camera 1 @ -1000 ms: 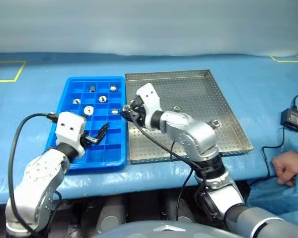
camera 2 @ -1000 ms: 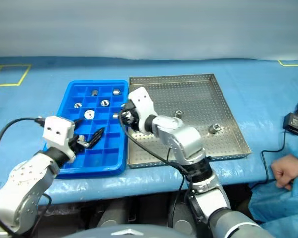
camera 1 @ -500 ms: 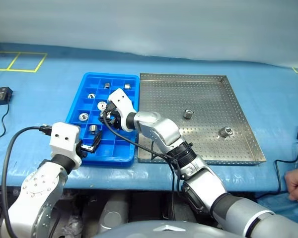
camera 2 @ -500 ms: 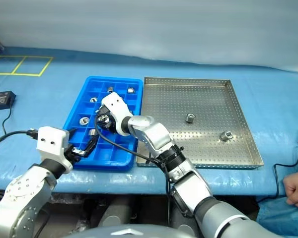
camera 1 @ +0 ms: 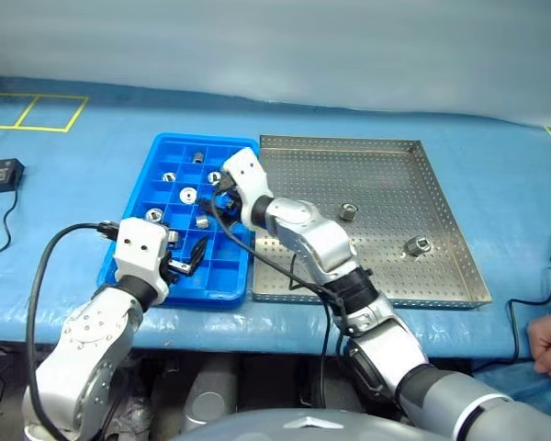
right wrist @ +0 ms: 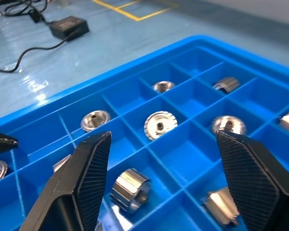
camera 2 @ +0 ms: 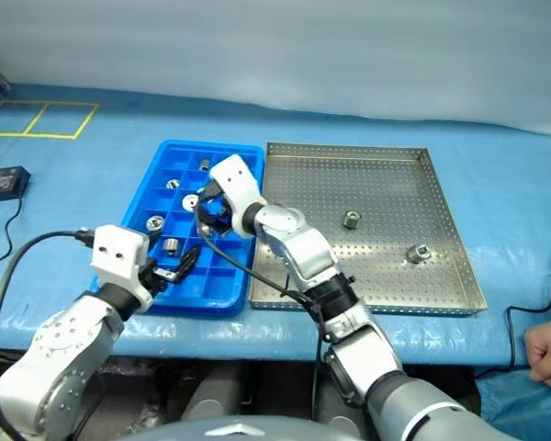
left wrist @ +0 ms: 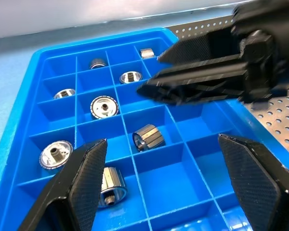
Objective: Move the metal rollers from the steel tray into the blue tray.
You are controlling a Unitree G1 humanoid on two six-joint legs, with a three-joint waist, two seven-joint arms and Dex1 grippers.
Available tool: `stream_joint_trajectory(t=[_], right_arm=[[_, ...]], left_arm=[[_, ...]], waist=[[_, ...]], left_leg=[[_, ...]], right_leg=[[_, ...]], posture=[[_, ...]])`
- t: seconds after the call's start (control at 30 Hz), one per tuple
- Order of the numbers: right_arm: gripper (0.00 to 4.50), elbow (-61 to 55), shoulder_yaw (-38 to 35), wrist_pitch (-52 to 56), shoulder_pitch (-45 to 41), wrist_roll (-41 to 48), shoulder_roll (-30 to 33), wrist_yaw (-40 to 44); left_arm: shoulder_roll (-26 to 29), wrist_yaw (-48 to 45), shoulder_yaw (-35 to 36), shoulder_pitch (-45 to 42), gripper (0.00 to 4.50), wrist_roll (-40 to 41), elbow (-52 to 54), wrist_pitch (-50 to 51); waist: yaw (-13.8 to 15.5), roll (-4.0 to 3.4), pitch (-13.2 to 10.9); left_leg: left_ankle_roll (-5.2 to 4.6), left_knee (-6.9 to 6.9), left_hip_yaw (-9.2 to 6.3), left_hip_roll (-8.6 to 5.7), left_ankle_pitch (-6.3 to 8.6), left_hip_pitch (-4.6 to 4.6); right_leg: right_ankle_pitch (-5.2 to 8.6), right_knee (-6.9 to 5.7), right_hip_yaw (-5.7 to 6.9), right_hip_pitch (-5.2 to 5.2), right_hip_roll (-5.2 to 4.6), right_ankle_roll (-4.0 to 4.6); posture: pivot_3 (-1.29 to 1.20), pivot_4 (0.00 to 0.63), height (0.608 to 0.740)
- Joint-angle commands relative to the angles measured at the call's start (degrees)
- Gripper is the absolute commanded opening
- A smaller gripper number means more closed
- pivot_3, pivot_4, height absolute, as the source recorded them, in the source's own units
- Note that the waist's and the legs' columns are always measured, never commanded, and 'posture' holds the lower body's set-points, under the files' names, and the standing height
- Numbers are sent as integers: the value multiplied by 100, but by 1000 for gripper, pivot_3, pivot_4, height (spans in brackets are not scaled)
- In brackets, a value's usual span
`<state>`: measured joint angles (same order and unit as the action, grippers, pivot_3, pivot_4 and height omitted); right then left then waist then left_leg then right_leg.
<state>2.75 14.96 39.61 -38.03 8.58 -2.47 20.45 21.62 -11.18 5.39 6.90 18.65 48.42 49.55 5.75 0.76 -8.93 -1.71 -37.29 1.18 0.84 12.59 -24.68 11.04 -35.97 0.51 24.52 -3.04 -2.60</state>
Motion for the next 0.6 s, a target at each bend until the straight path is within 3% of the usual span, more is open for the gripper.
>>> stream_joint_trajectory(t=[0.03,0.23,0.4,0.6], right_arm=[[3653,-1156,-637,908,526,32,193,-576],[3653,-1999,-1362,1704,1244,-154,-91,-1677],[3653,-1720,-2252,1617,975,-4,-672,-2384],[3653,-1208,-2337,1392,654,1,-713,-2505]], left_arm=[[-70,-165,-380,-521,4010,6,-336,-245],[16,-674,-1063,-1626,4010,-116,-1367,-566],[32,-1010,-1368,-2198,4010,-205,-2061,-813],[-21,-1201,-1464,-2325,4010,-247,-2248,-966]], waist=[[4,5,4],[-275,1,2],[-641,0,3],[-899,0,3]], left_leg=[[0,-2,-3,-3,-1,1],[2,-4,4,0,-7,1],[2,-4,6,2,-9,7],[-5,-4,7,-1,-6,5]], right_leg=[[1,0,6,-4,-2,-1],[-3,-10,4,0,-2,5],[-12,-20,0,0,1,-8],[-27,-19,-15,3,0,-30]], posture=[[192,150,740],[28,150,740],[-78,150,740],[-86,150,740]])
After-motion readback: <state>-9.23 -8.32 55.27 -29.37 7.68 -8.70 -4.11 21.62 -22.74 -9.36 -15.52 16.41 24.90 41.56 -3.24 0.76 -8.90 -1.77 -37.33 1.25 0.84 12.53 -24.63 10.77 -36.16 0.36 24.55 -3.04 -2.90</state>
